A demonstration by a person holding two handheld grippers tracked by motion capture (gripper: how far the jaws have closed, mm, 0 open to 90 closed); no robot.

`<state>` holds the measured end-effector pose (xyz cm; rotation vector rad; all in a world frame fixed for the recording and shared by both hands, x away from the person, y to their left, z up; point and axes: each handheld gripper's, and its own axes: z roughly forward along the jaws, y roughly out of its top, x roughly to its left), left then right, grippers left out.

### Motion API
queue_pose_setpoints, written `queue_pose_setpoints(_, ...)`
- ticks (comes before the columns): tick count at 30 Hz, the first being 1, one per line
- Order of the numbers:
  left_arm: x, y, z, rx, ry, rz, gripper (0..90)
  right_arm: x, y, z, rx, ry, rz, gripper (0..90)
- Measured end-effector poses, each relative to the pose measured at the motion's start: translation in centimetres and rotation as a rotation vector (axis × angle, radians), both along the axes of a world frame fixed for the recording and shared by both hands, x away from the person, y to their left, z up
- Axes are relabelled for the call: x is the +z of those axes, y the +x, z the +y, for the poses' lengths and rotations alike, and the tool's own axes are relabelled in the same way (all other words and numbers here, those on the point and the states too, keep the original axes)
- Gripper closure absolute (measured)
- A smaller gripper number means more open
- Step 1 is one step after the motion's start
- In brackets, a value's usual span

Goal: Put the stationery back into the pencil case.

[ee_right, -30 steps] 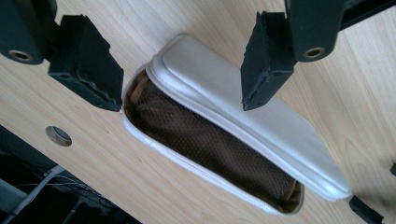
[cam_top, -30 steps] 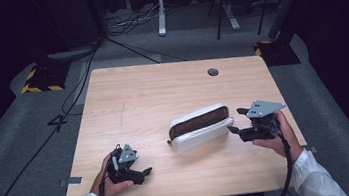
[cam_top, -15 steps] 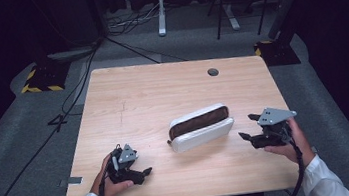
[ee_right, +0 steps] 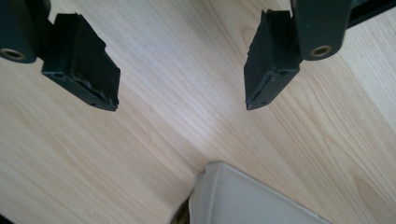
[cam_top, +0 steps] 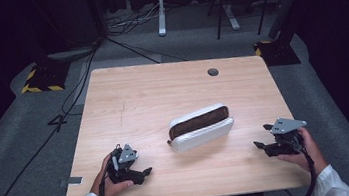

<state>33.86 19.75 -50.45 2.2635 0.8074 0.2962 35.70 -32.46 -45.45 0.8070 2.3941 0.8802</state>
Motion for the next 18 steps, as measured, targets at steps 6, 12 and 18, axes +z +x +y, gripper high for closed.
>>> queue_pose_setpoints(6, 0.0, 0.0, 0.0, 0.000, 0.000, 0.000, 14.7, -1.1, -0.3, -1.2, -0.029, 0.005, 0.016, 27.8)
queue_pose_setpoints(12, 0.0, 0.0, 0.0, 0.000, 0.001, 0.001, 14.7, -2.0, -0.7, -2.8, -0.068, 0.028, 0.033, 27.8)
queue_pose_setpoints(18, 0.0, 0.0, 0.0, -0.001, 0.001, 0.001, 14.7, -3.0, -1.3, -4.4, -0.111, 0.062, 0.054, 27.8)
